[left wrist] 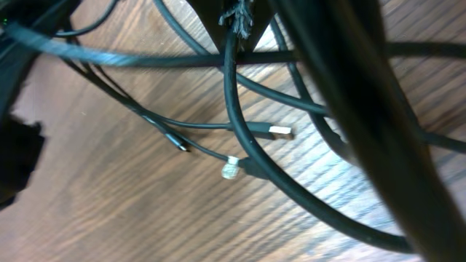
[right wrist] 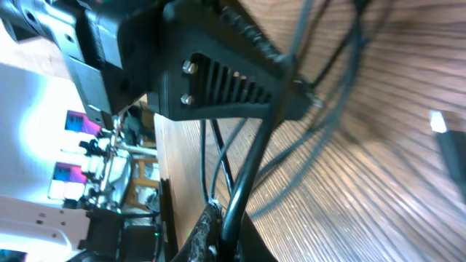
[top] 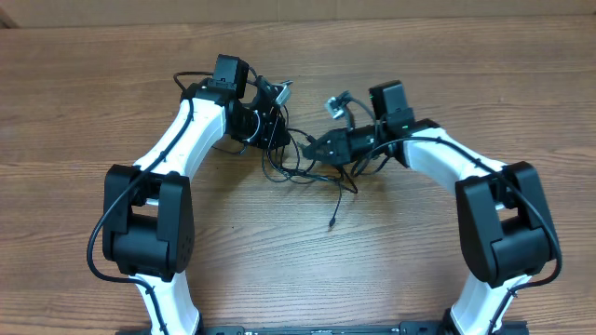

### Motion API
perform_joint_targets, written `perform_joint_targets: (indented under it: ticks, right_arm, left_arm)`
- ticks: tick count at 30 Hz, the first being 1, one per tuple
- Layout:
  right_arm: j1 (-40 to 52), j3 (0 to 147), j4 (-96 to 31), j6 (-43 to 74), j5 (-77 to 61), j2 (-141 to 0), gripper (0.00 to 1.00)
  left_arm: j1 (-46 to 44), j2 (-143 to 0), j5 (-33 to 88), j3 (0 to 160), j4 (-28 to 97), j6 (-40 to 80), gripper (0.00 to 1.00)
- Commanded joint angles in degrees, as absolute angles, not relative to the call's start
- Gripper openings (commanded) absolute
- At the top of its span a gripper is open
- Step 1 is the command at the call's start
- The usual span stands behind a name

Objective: Untangle cables

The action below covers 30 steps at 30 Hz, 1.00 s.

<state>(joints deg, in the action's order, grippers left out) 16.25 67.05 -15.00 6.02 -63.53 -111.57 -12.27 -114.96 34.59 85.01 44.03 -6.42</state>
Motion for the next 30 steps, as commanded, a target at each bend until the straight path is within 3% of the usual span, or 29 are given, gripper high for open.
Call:
perform_joint_targets:
  ticks: [1, 7, 17, 30]
  right_arm:
    - [12.7, 66.8, -16.6, 7.1, -64.5, -111.3, 0.04]
    - [11.6, 66.7, -25.4, 12.8, -44.8, -111.3, 0.04]
    - [11.6, 66.7, -37.0, 33.4, -10.8, -111.3, 0.04]
    - [11.6, 66.7, -43.7, 42.8, 6.7, -111.3, 0.04]
  left_arm:
    - [-12.0, -114.1, 31.4, 85.9, 43.9, -4.2, 0.05]
    - [-12.0, -114.1, 31.6, 85.9, 43.9, -4.3, 0.05]
    - [-11.9, -114.1, 31.4, 85.9, 43.8, -4.7, 0.05]
    - [-9.1, -114.1, 29.4, 85.9, 43.9, -3.5, 0.04]
